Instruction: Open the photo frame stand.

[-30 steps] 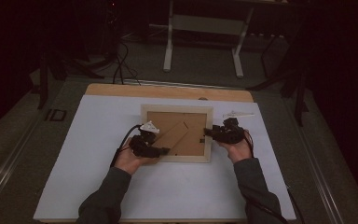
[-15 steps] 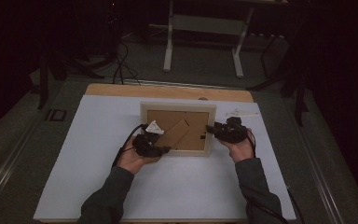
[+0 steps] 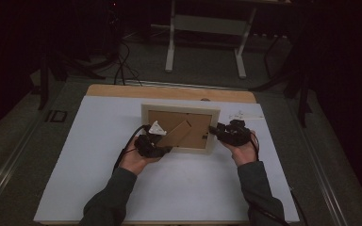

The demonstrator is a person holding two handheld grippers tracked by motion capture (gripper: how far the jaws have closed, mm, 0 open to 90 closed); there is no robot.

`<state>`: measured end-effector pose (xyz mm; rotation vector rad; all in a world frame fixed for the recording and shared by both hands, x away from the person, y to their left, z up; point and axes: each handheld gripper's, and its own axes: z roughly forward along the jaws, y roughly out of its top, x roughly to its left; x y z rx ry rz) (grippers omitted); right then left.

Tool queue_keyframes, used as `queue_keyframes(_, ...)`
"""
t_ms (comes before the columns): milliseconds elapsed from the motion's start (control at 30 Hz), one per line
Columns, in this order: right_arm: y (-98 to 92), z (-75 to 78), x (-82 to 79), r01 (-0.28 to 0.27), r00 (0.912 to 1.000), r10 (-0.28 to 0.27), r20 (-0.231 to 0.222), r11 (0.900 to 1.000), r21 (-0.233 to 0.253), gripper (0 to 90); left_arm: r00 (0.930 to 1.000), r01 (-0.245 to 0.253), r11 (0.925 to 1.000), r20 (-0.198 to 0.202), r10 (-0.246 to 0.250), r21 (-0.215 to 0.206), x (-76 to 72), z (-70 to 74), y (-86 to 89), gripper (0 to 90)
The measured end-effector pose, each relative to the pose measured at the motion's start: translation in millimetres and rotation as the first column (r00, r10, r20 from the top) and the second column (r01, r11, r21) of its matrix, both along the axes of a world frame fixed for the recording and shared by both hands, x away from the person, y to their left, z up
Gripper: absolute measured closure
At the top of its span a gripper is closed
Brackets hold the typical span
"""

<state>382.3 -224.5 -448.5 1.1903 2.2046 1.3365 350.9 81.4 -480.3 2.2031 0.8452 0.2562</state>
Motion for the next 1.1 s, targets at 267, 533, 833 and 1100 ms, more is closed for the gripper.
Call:
queue_keyframes(267, 6.0, 2.4, -7.6, 0.017, 0.9988, -0.015, 0.046, 0.999, -0.044, 62.6, 0.9992, -0.035, 0.9994, 0.019, 0.035, -0.010, 4.0, 0.8, 2.3, 71.2)
queue_keyframes(533, 8.2, 1.7, -13.1, 0.040, 0.9970, -0.037, 0.068, 0.998, -0.047, 62.6, 0.9983, -0.046, 0.9989, 0.036, 0.046, 0.001, 5.6, -0.3, 0.7, 71.1)
queue_keyframes(833, 2.5, 5.9, -22.3, 0.010, 0.9974, -0.013, 0.071, 0.999, 0.044, 81.2, 0.9963, -0.080, 0.9963, 0.030, 0.081, -0.031, 11.6, -1.1, 6.3, 74.3)
queue_keyframes(1100, 12.6, 5.4, -22.8, 0.002, 0.9954, 0.004, 0.095, 0.998, -0.063, 70.4, 0.9971, -0.063, 0.9980, 0.042, 0.062, 0.006, 5.3, -4.3, 5.0, 74.6)
